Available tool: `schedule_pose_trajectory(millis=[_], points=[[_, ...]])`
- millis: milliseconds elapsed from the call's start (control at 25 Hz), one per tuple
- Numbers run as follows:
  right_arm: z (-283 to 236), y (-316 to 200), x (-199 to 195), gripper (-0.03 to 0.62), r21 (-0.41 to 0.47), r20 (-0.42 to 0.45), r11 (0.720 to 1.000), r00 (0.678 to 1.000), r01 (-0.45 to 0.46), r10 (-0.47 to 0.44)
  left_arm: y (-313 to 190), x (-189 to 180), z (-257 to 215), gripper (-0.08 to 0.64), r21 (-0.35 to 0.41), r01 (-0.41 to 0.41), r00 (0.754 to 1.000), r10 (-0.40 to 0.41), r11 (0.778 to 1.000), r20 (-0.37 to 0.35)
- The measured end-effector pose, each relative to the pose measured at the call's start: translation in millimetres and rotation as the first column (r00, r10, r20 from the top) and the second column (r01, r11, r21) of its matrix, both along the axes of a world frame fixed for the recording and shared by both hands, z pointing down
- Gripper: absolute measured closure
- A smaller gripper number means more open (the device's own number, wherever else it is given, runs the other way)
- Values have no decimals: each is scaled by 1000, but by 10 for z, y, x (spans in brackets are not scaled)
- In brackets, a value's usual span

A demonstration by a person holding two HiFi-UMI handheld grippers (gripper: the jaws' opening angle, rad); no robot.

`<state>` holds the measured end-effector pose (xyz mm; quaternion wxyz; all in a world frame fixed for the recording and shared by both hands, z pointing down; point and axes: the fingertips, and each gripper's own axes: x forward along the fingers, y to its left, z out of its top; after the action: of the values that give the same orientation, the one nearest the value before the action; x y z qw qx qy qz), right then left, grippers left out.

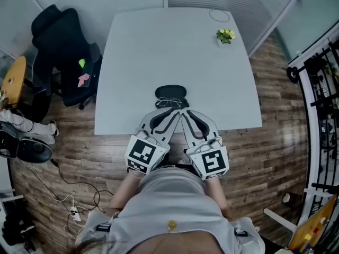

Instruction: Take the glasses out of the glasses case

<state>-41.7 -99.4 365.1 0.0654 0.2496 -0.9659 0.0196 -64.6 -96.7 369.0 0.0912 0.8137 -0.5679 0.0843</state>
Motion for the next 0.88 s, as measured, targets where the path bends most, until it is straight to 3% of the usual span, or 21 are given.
schedule_pose_trajectory(millis=[520,880], points=[[199,-543,-313,549,-10,-56,991,990,-132,131,-564,-364,189,483,-30,-161,987,161,986,8],[362,-677,-402,549,-44,-88,973,971,-227,223,-710,-438,447,483,-88,-273,960,277,958,41]])
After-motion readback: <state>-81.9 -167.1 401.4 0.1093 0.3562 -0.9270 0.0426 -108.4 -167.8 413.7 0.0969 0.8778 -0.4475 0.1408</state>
